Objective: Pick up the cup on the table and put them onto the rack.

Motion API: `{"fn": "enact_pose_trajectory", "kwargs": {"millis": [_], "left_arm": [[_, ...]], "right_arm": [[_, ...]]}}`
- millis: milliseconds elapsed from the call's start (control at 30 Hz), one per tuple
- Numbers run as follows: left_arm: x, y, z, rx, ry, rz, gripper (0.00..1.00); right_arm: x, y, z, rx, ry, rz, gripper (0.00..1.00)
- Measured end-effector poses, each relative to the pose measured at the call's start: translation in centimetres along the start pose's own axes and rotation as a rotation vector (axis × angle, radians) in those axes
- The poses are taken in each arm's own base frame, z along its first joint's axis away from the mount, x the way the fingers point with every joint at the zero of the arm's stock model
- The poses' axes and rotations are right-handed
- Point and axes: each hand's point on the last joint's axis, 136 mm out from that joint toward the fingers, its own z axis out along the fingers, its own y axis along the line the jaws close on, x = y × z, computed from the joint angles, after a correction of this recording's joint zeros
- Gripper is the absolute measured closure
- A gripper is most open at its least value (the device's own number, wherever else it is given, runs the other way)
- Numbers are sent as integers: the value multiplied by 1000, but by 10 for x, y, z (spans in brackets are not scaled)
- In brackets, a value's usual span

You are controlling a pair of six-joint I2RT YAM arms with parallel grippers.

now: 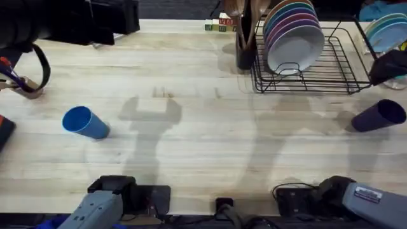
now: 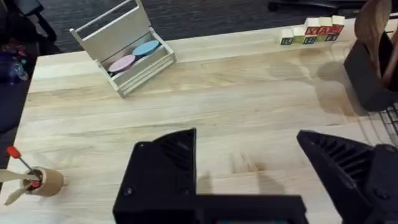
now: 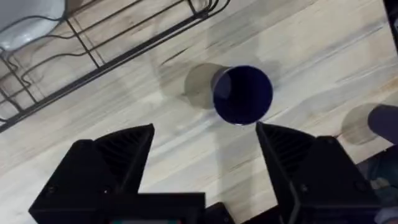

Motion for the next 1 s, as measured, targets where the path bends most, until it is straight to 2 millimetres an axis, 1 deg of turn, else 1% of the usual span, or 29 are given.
{"fn": "enact_pose_trajectory", "kwargs": {"millis": [500,867,1000], "left_arm": [[0,0,0,0,0,0,7],[2,0,0,1,8,0,7],[2,0,0,1,8,0,7]], "right_arm": [[4,5,44,-4,152,-26,8],[13,8,80,-4,154,-26,8],[17,9,89,-4,155,-26,8]]}}
